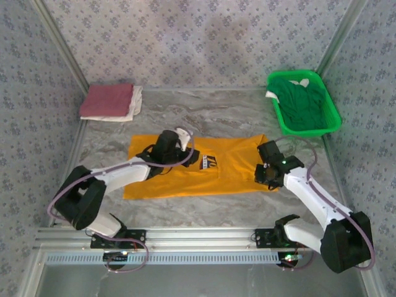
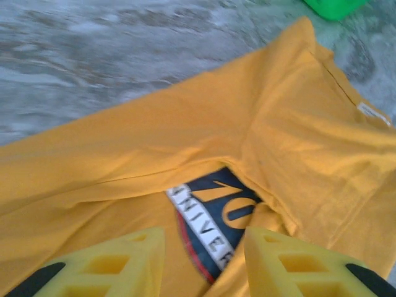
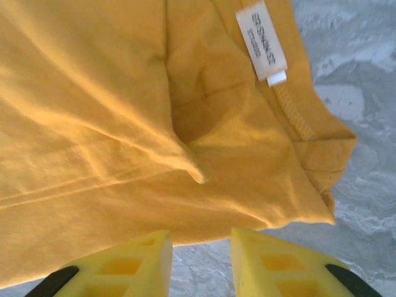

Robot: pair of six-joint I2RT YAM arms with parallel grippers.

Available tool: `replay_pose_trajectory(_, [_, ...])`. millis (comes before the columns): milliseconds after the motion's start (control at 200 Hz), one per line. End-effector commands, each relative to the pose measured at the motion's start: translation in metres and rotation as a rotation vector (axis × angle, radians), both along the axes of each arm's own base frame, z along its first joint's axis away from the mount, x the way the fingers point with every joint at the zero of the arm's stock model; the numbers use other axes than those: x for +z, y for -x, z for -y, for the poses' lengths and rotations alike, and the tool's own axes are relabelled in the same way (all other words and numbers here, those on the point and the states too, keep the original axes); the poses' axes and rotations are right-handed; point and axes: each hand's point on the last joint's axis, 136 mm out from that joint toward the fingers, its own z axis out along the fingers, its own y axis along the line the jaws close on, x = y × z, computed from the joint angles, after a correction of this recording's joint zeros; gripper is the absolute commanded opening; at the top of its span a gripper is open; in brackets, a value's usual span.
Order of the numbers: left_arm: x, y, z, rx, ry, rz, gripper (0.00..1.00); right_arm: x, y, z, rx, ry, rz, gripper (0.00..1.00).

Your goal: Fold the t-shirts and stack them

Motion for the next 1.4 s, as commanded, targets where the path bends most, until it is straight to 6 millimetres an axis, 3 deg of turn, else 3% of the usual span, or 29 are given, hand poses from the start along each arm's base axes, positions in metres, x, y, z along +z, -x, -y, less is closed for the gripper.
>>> replay_pose_trajectory(0, [0.018,-0.013,-0.037,0.125,0.064,-0.025,0.41,0.036,-0.036,-0.006,0.01,-0.011,0.15,0.35])
replay_pose_trajectory(155, [0.009,-0.026,-0.097,0.304,0.013,-0.12,0.44,0.062,-0.089,-0.034,0.071,-0.07,0.293,0.37])
replay_pose_trajectory(225, [-0.004,-0.031,-0.12,0.368,-0.032,-0.194,0.43,0.059,-0.105,-0.044,0.074,-0.096,0.282,0.37])
replay_pose_trajectory(275, [-0.009,-0.033,-0.125,0.361,-0.032,-0.229,0.41,0.053,-0.114,-0.052,0.086,-0.133,0.25,0.37])
replay_pose_trajectory(375, [-0.017,-0.037,-0.118,0.286,-0.079,-0.255,0.41,0.04,-0.134,-0.062,0.1,-0.167,0.201,0.37])
replay_pose_trajectory(550, [-0.028,-0.032,-0.066,0.014,-0.291,-0.181,0.43,0.013,-0.147,-0.076,0.124,-0.244,0.118,0.37])
replay_pose_trajectory(665, [-0.047,-0.034,-0.045,-0.105,-0.453,-0.168,0.43,0.007,-0.15,-0.08,0.125,-0.285,0.103,0.37])
replay_pose_trajectory(1154, [-0.1,-0.064,-0.042,-0.207,-0.686,-0.199,0.47,-0.001,-0.146,-0.073,0.107,-0.319,0.095,0.36])
replay_pose_trajectory(1334, [-0.098,-0.075,-0.041,-0.178,-0.698,-0.189,0.32,-0.002,-0.145,-0.073,0.105,-0.332,0.094,0.36])
replay_pose_trajectory(1394, [-0.095,-0.075,-0.04,-0.178,-0.691,-0.179,0.21,-0.002,-0.145,-0.073,0.105,-0.334,0.094,0.36])
